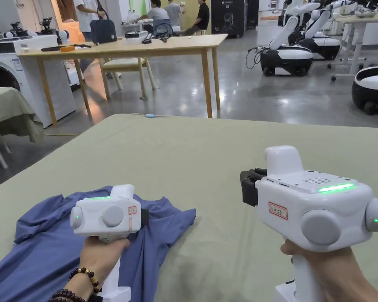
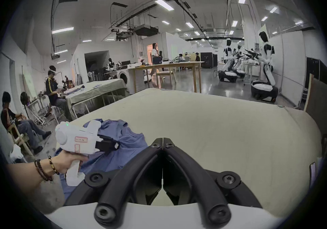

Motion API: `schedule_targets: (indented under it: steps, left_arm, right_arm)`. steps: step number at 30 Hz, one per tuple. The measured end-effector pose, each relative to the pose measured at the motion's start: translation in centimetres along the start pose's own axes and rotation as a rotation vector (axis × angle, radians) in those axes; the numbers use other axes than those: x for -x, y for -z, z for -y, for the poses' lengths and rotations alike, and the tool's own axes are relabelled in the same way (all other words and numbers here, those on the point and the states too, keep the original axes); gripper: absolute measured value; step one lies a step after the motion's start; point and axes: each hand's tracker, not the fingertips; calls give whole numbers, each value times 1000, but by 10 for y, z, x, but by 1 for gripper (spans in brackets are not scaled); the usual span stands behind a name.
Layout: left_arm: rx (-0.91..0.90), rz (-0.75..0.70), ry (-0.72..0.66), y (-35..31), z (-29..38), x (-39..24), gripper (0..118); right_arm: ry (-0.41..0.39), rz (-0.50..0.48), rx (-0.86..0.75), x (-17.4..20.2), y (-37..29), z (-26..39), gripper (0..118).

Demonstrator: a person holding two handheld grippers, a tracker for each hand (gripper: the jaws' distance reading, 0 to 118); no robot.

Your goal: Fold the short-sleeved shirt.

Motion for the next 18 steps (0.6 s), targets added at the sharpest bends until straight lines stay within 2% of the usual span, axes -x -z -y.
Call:
schedule_targets:
  steps: [5, 11, 18]
  left_arm:
    - [-31, 22, 10, -9, -27, -4, 3]
    - [-144, 170, 42, -31, -61, -51, 3]
    - [-189, 427, 251, -50, -71, -209, 3]
  right_arm:
    - [3, 0, -29, -3, -13, -6, 0]
    - [8, 19, -76, -13, -50, -17, 0]
    - [1, 94, -173, -49, -125, -31, 0]
